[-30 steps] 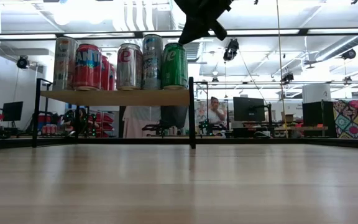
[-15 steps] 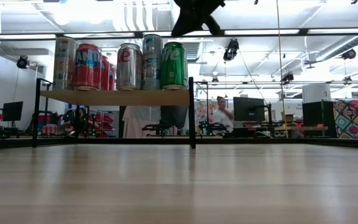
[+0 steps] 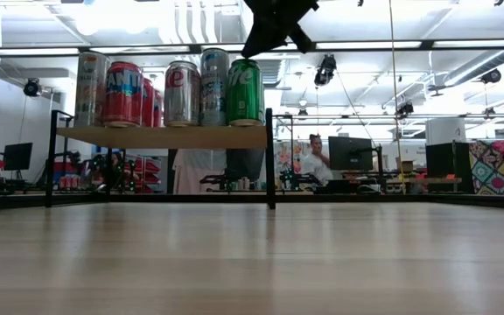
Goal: Place canned beverage on shelf
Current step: Put the green soda can aligned with the other green soda cans on the shelf
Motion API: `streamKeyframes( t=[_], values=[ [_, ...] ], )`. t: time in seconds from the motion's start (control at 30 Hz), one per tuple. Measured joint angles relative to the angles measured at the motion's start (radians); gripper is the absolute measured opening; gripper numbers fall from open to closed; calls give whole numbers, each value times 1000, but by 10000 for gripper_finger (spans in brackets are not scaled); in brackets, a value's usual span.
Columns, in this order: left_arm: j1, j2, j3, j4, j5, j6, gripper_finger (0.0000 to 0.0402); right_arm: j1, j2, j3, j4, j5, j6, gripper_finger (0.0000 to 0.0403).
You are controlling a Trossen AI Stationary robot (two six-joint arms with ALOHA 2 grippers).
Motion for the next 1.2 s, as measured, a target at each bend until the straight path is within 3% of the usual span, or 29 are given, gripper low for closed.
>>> streamKeyframes(
  t=[0.8, 1.2],
  values=[
    [0, 2, 0, -1, 0, 0, 36, 8, -16, 0, -32, 36, 15, 9],
    [0, 2, 0, 0, 8, 0, 36, 19, -13, -1, 52, 77, 11, 9]
  ],
)
